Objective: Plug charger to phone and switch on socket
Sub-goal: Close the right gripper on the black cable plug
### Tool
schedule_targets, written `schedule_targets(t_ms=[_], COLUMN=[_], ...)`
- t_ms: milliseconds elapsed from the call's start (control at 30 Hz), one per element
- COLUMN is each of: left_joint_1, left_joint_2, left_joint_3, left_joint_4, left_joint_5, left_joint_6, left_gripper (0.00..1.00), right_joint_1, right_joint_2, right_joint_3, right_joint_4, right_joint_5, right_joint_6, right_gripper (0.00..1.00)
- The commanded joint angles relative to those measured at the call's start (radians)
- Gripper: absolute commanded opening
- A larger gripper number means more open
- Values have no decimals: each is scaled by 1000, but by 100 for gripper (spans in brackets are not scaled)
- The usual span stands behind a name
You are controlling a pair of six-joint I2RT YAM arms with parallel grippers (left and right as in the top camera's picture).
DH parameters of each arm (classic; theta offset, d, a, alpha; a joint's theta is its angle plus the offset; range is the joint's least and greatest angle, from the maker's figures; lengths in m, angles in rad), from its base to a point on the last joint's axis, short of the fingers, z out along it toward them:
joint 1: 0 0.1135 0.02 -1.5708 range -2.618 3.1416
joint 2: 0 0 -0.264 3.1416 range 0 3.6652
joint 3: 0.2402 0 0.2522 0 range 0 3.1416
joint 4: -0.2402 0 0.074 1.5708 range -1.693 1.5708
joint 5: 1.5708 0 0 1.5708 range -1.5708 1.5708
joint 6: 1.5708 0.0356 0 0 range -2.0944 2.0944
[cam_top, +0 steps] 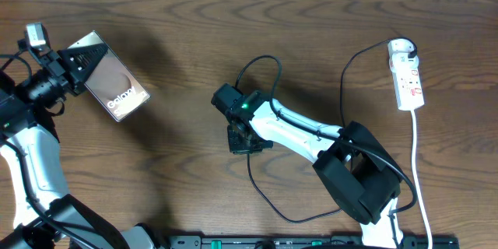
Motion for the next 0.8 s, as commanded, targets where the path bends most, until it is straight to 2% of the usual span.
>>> schedule_targets(t_ms=[0,300,567,767], left_joint_1=[2,2,2,2], left_joint_2=[-2,-2,-2,-2], left_joint_3=[3,3,3,3], left_joint_4=[6,6,6,6], left_joint_5=[31,31,31,32], left_joint_6=[8,8,8,8], left_gripper=[8,8,8,7], right_joint_1=[2,2,2,-6], right_joint_2=[38,38,38,38], right_joint_3=[-4,-4,-1,60], right_joint_4=[4,5,11,-33], right_joint_5=[15,12,9,-43], right_joint_6=[11,12,19,-88], right_gripper=[9,1,1,1])
